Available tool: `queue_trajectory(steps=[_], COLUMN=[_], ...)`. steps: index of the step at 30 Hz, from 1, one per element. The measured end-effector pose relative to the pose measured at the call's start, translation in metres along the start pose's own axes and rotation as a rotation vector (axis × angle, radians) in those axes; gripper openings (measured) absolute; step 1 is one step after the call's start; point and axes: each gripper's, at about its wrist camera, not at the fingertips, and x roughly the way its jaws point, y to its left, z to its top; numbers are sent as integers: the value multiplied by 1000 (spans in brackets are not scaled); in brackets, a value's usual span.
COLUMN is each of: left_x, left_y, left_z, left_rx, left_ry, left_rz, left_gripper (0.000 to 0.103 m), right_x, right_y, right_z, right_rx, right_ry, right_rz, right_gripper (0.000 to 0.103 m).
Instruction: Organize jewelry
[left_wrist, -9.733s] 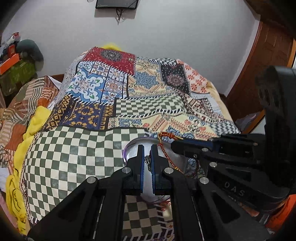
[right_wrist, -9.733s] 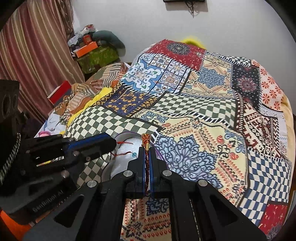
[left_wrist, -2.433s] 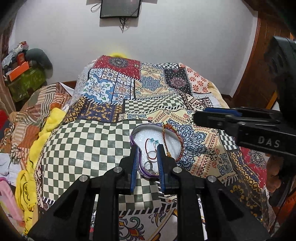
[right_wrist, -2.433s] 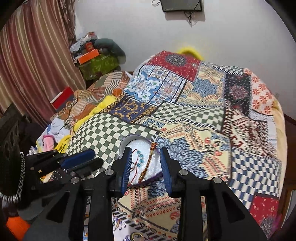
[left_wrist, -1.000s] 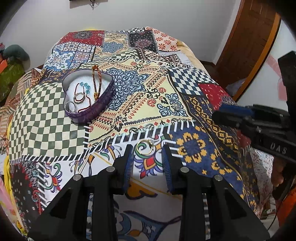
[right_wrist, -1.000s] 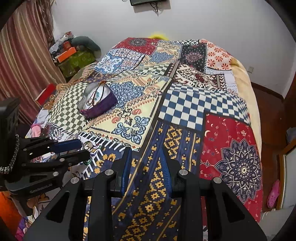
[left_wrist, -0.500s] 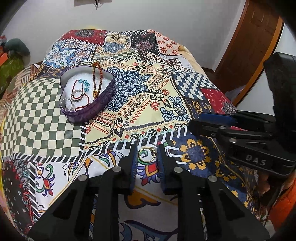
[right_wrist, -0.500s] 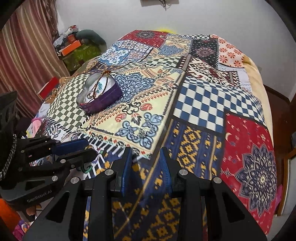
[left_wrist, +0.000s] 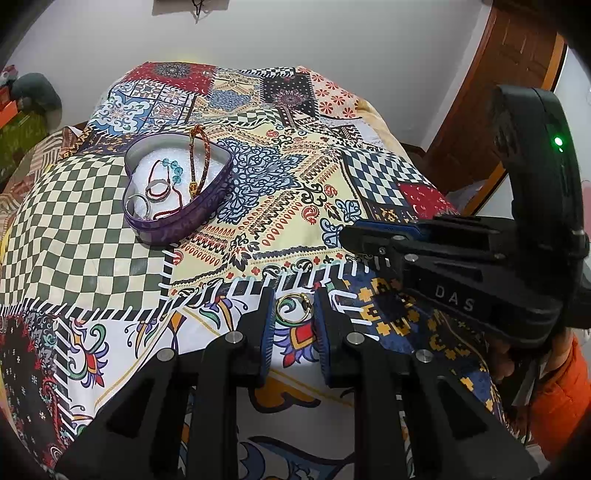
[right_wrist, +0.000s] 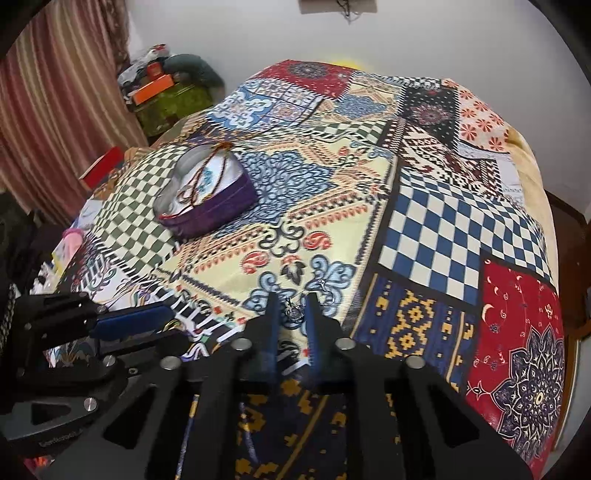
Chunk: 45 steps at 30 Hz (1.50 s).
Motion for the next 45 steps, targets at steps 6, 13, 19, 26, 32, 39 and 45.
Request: queue_trajectory(steps=[6,13,19,26,32,39,45], left_x=[-13,-38,-67,-93,-104,-98,-85], left_y=[2,12,14,19,32,52,66], left_z=[-1,3,12,25,38,51,60], left_rx=[2,-17,-10,2,-2,-17,-29], left_ry=[-28,-76,-145,-208,-245,-256,-249], left_rz=[41,67,83,105,112,123,127], left_gripper=[19,19,19,19,19,19,19], right_x=[-12,-28,-51,-82,-91,-77,-63], right_y=[3,8,18,30,40,53,62], right_z=[-3,-2,7,27,43,60,73], right_rx=[-2,3,-13,-41,-61,-74,-82], right_ry=[-12,-44,-100,-185,-230,-245,-249], right_rz=[-2,-12,-17,-30,-30,-10,24], right_gripper=[9,9,9,9,9,9,9])
